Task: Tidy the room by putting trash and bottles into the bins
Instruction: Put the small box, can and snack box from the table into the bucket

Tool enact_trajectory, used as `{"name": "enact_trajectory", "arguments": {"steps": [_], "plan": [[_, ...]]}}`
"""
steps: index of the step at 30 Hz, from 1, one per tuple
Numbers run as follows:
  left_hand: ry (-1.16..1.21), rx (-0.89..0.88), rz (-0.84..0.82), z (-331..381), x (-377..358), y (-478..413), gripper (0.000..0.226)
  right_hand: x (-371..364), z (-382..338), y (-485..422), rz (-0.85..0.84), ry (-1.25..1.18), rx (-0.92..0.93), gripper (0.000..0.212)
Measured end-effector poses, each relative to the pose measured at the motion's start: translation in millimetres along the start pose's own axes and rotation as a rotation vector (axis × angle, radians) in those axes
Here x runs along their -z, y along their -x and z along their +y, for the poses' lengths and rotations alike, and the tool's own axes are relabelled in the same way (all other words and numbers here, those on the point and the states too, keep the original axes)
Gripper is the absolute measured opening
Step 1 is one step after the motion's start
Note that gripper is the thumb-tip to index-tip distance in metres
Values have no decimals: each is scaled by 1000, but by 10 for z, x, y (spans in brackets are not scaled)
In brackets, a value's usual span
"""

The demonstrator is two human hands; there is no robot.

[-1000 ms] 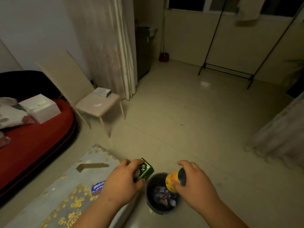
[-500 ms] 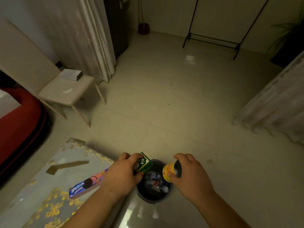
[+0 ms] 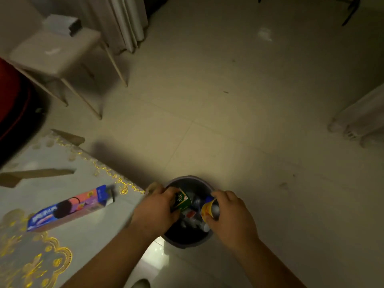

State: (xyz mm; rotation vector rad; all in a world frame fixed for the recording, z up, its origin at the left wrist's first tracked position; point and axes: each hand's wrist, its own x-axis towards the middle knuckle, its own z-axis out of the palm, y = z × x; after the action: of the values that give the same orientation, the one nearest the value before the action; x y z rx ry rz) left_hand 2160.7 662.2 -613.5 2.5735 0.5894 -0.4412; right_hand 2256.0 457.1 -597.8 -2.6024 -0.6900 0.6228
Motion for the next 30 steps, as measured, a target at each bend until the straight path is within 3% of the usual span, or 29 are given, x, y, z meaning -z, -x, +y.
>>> {"name": "enact_trajectory", "arguments": {"steps": [8,15,22,30], "plan": [[-28,59,-41,-382,-888,-430,57,-966,491,-406,-26,16,-18,62],[-49,72,-50,-459,-918,-337,56,-1087,544,-320,-40,18,-26,58],[-111,80,-23,-233,-328,29,60,-529,217,-99,-39,-1,-23,57],[-147,30,78,420,1085,738,77,852,-515,407,-58,17,58,62]]}}
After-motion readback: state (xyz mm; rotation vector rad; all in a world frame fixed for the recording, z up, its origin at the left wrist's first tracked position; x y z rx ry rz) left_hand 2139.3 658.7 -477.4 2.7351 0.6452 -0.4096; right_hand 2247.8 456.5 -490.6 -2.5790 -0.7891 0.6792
